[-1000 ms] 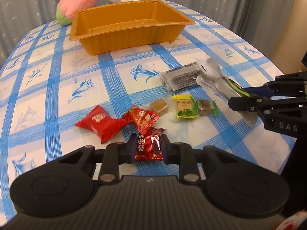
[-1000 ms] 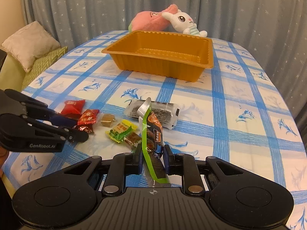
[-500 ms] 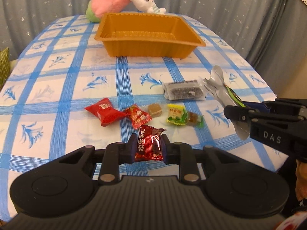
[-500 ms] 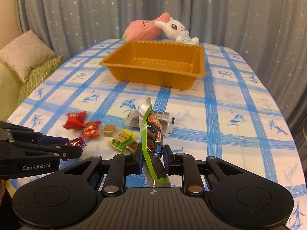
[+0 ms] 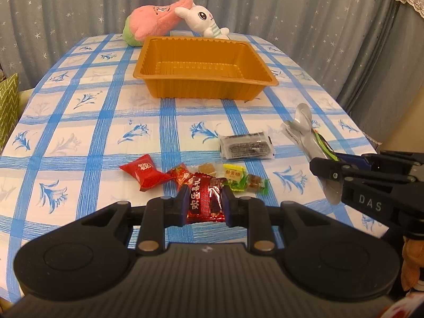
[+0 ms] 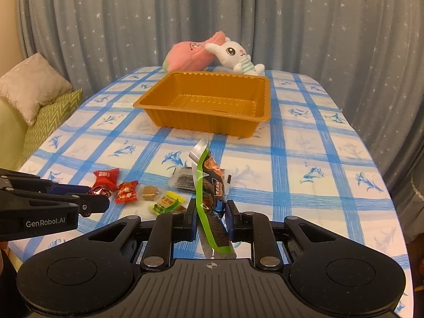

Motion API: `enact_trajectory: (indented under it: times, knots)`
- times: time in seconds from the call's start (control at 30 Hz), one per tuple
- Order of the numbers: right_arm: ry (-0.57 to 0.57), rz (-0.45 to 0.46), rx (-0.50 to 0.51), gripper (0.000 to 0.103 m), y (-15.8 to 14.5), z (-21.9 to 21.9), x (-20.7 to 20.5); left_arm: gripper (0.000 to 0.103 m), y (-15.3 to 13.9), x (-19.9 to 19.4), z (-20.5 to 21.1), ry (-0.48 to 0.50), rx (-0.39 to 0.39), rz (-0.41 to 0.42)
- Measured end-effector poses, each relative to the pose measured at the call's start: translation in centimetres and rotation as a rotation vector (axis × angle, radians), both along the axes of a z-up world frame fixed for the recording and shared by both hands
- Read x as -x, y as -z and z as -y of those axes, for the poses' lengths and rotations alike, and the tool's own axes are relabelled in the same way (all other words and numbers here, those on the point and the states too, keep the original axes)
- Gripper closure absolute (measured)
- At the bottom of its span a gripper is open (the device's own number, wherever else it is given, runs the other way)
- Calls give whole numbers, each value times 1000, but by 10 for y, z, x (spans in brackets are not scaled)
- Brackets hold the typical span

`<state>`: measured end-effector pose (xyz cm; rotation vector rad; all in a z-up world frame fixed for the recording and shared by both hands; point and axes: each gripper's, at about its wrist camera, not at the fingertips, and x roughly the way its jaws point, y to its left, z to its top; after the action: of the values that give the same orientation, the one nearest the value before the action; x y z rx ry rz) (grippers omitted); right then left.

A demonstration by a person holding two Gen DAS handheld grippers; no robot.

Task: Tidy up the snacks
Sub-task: 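Carry both snacks over the orange tray and release them inside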

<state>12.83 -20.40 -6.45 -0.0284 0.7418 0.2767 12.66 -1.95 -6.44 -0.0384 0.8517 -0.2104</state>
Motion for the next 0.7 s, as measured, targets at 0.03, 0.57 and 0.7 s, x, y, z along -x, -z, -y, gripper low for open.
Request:
enact_trajectory:
  times: [0.03, 0.57, 0.7]
  knots:
    - [2, 0, 0, 82, -1, 0, 0, 80, -1, -1, 0, 0, 2, 1]
    - [8, 39, -8, 82, -22, 3, -38, 80, -26, -47, 4, 10, 10, 51]
    - [15, 47, -13, 82, -27, 5, -56, 80, -34, -68, 4, 14, 11, 67]
